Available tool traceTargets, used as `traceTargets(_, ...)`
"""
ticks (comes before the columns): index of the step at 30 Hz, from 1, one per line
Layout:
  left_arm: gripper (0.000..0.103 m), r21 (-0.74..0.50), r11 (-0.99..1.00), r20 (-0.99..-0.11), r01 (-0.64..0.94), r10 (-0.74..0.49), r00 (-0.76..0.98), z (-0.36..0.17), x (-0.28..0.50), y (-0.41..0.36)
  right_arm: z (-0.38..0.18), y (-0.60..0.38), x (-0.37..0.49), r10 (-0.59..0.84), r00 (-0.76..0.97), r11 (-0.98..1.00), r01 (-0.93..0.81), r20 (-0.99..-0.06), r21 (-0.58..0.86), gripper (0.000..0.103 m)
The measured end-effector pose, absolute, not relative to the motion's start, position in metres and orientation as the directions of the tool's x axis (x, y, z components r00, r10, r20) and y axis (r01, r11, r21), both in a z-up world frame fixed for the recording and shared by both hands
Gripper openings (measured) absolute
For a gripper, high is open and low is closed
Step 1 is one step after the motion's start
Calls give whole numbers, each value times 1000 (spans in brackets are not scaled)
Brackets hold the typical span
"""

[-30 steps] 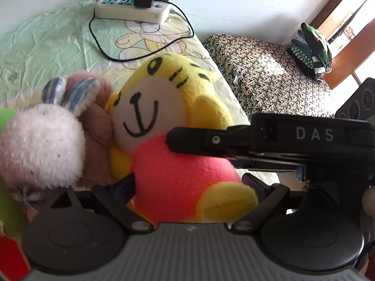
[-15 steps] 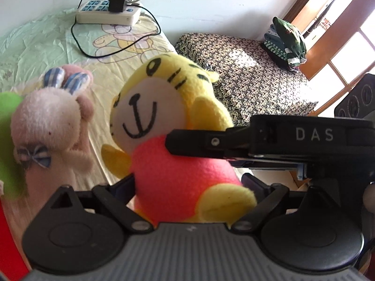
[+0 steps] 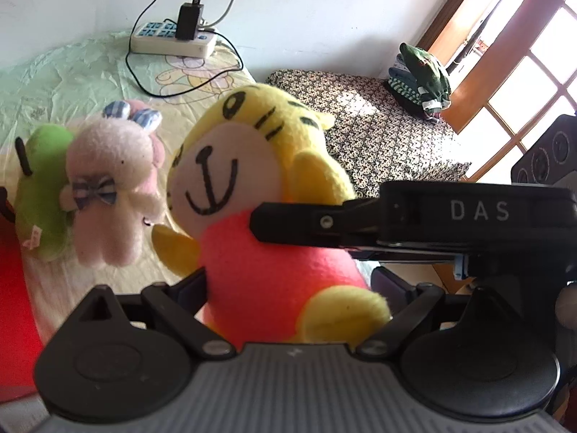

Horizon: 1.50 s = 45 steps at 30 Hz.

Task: Organize objects
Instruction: 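Lift the yellow tiger with the right tool and carry it to the red box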

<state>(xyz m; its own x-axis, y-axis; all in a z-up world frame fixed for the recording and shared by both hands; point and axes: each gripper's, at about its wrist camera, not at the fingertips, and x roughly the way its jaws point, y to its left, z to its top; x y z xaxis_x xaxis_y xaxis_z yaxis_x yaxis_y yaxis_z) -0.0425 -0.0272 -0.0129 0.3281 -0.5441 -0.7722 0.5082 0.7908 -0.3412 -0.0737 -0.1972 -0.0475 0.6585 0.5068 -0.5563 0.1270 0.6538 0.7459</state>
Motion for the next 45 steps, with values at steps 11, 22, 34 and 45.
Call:
traceTargets(11,93,-331,780,-690,531,-584,427,28,-74,56,-2,-121,-92,495,710,684,36,-500,729,50)
traceTargets(22,92,-317,811,-630,492,-567,530,54,-81,151,30,-34,-75,526,723,712,-85,-449,697,50)
traceTargets(34,92,-305,826,-631,473,-547,550,48,-53,215,26,27,-38,516,730,731,-102,-449,674,50)
traceTargets(45,93,-368,799,-650,476,-587,482,7,-19,232,4,52,-13,419,703,829,-38,-575,558,50)
